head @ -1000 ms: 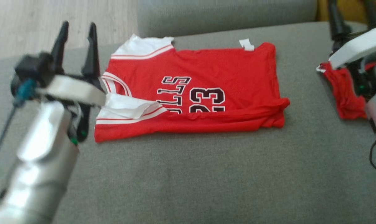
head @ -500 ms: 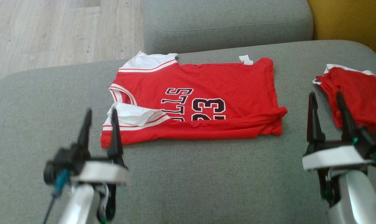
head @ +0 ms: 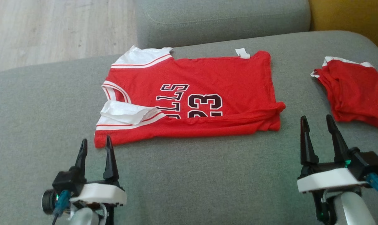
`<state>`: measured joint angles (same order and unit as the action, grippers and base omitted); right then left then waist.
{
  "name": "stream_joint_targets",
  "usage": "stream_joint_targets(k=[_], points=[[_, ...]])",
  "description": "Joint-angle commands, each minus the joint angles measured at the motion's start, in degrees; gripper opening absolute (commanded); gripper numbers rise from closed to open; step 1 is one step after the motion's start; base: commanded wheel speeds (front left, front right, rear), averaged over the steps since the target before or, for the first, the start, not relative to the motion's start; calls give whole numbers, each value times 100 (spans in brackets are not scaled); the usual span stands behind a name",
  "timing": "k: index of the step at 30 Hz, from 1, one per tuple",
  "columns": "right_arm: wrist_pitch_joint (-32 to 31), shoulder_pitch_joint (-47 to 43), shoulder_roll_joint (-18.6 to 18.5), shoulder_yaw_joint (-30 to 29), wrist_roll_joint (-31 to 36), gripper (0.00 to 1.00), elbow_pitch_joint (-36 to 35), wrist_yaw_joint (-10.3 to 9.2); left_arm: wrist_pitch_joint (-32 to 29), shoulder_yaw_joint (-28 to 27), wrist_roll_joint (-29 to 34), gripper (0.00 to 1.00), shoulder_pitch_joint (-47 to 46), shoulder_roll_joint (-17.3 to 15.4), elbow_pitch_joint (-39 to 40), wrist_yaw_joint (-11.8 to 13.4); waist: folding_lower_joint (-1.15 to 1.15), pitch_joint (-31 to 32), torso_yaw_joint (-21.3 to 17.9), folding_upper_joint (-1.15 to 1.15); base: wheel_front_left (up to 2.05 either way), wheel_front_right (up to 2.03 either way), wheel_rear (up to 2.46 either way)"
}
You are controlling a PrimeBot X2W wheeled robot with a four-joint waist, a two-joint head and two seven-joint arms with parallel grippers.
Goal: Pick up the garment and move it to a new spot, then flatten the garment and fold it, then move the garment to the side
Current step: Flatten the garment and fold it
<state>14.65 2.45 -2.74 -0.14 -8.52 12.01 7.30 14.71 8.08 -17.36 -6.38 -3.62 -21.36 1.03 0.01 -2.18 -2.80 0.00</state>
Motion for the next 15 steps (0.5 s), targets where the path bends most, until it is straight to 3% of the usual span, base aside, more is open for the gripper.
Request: stream_joint_targets(k=[1,15], points=[[34,305,-15,166,-28,100,-194,19,29,-233,59,100,-381,-19,-9,38,-1,-59,-53,0,0,0,0],[35,530,-14,454,-161,100,-189,19,-308,-606,-36,100,-1818,-306,-2258,462,-1,-613,-387,0,0,0,0]])
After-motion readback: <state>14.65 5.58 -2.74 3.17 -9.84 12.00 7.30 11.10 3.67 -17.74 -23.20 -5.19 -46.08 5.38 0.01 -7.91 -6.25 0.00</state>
